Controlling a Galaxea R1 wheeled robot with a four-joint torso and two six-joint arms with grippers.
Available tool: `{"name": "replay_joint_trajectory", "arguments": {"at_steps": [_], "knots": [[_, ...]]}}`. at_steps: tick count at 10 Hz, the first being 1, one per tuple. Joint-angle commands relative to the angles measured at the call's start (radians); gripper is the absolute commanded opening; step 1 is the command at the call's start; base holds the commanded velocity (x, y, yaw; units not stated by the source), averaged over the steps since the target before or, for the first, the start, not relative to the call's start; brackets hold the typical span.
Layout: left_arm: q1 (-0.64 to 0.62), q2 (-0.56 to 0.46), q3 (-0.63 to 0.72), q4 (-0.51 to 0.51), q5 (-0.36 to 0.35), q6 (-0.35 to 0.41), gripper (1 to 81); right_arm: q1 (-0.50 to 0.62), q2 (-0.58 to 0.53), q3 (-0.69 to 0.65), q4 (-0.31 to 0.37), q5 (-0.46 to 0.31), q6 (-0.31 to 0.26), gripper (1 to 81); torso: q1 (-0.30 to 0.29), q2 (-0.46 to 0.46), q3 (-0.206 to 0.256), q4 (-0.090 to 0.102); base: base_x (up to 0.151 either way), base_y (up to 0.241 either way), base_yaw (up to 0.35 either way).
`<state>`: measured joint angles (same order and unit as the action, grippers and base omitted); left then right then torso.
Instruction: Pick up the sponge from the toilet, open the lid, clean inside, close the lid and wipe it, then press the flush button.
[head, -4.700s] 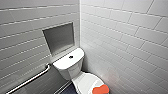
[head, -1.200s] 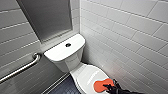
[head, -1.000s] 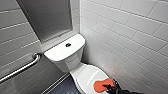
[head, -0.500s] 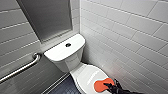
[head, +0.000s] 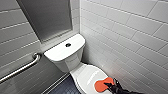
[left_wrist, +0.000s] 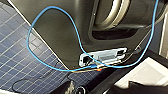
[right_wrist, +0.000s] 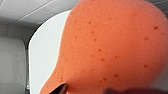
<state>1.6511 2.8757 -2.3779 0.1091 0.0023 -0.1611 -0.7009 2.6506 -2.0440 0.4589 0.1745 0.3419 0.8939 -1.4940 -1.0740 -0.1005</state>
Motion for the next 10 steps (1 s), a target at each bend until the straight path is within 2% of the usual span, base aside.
{"name": "replay_joint_trajectory", "arguments": {"at_steps": [1,4,8,10], "knots": [[0.057,-0.001,0.012,-0.008,0.093,-0.003,81.1,0.102,0.002,-0.039,-0.066,-0.042,0.000,81.1,0.000,0.000,0.000,0.000,0.000,0.000,0.000],[0.062,0.005,0.012,-0.016,0.093,-0.003,81.1,0.088,0.027,-0.102,-0.140,-0.092,0.003,81.1,0.000,0.000,0.000,0.000,0.000,0.000,0.000],[0.060,0.008,0.012,-0.017,0.093,-0.003,81.1,0.072,0.031,-0.134,-0.189,-0.082,-0.004,81.1,0.000,0.000,0.000,0.000,0.000,0.000,0.000],[0.062,0.010,0.012,-0.016,0.093,-0.002,81.1,0.066,0.030,-0.137,-0.192,-0.082,-0.008,81.1,0.000,0.000,0.000,0.000,0.000,0.000,0.000]]}}
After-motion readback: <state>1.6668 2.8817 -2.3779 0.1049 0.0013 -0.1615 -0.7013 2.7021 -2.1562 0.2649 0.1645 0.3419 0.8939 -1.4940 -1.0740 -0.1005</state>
